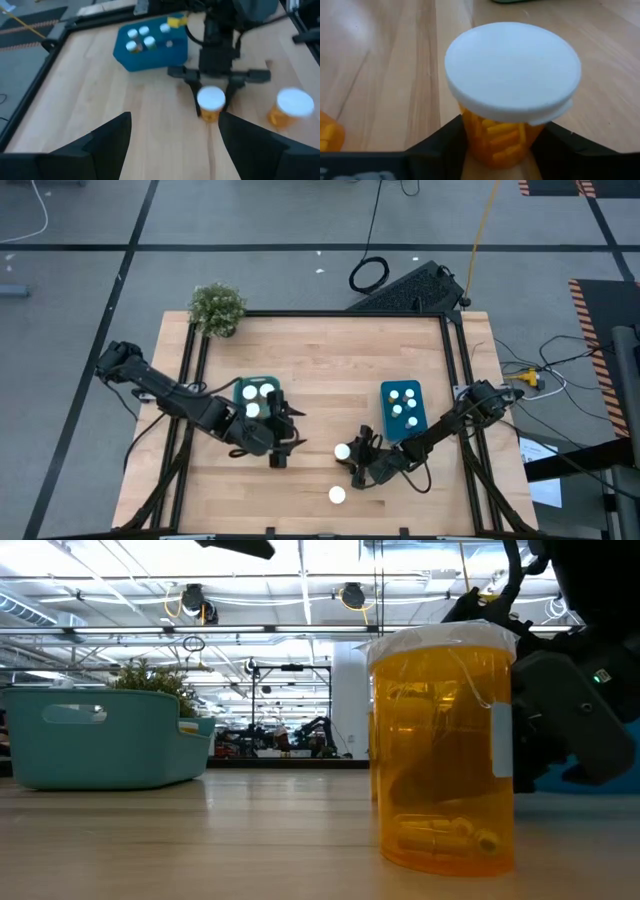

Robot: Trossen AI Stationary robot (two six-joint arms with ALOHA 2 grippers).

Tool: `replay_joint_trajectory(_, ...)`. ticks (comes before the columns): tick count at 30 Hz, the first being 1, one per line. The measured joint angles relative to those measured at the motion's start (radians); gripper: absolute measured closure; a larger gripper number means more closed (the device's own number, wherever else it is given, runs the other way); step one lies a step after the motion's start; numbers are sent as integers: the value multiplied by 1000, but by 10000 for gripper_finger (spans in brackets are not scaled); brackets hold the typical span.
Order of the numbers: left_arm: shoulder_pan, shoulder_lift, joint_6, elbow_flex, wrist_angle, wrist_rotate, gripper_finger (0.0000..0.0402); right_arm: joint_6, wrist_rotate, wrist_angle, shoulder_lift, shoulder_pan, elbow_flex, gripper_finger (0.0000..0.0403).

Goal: Pick and place medicine bottles into bin by pill shape (circle, oval)
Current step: Put the big orange capsule bottle into the green bin

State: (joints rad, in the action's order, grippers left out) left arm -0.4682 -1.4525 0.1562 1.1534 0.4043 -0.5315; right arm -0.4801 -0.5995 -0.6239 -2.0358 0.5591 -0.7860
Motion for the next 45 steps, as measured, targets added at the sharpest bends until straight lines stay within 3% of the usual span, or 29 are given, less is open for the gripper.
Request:
replay_joint_trajectory(11, 55, 0, -70, 0, -61, 68, 98, 52, 33, -3, 81, -22, 3, 214)
replay_joint_trajectory(15, 82, 0, -99, 0, -61, 109, 98, 50, 70, 61, 183, -55, 3, 218)
replay_joint_trajectory(22, 132, 0, -120, 0, -63, 145, 98, -32, 229, 290, 406, -146, 2, 218)
replay_joint_trajectory(30, 181, 0, -128, 0, -87, 153, 98, 33, 354, 490, 627, -297, 2, 218)
replay_joint_trajectory(35, 235, 0, -165, 0, -152, 268, 98, 78, 438, 503, 655, -355, 2, 218)
replay_joint_trajectory(39, 292, -4, -143, 0, -170, 387, 98, 98, 444, 493, 641, -370, 1, 218)
replay_joint_trajectory(45, 310, -78, -151, -2, -225, 416, 68, 129, 447, 471, 597, -365, 0, 218)
